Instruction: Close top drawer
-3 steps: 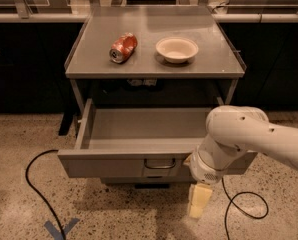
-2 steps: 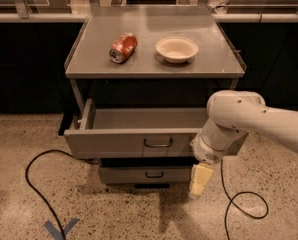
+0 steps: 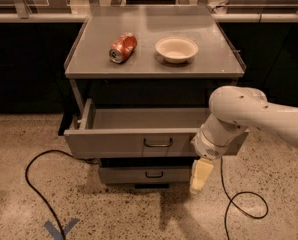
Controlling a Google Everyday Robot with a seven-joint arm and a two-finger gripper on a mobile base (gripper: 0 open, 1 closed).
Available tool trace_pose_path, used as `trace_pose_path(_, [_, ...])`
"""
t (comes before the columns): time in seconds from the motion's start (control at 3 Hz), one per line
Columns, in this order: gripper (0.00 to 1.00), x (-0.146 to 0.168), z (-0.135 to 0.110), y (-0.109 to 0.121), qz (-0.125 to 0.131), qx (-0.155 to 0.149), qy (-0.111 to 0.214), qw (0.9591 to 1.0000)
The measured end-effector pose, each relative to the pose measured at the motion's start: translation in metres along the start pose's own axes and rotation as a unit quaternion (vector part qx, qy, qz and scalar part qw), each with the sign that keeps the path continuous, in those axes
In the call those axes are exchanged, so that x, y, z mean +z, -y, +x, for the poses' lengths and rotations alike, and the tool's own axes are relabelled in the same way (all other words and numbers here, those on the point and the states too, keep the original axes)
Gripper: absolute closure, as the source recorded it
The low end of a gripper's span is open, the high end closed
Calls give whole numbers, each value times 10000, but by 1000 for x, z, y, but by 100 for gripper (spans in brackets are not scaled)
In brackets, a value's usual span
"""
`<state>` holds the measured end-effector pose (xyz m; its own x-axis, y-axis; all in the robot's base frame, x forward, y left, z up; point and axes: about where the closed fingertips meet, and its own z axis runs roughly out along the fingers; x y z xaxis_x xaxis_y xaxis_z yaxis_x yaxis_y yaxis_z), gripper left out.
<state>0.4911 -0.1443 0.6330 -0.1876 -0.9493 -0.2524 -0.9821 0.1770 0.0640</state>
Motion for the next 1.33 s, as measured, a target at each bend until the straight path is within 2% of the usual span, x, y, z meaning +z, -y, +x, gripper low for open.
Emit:
trace_pose_path(0.33, [0,-8,-4,34,48,118,86,9999])
trace_pose_path(0.67, [0,-14,-18,88,97,235,120,9996])
trace_pose_path(1.0, [0,-13,-17,95,104,274,111,9995])
trace_pose_path(1.33, [0,-17,-18,113,83,273,187,9994])
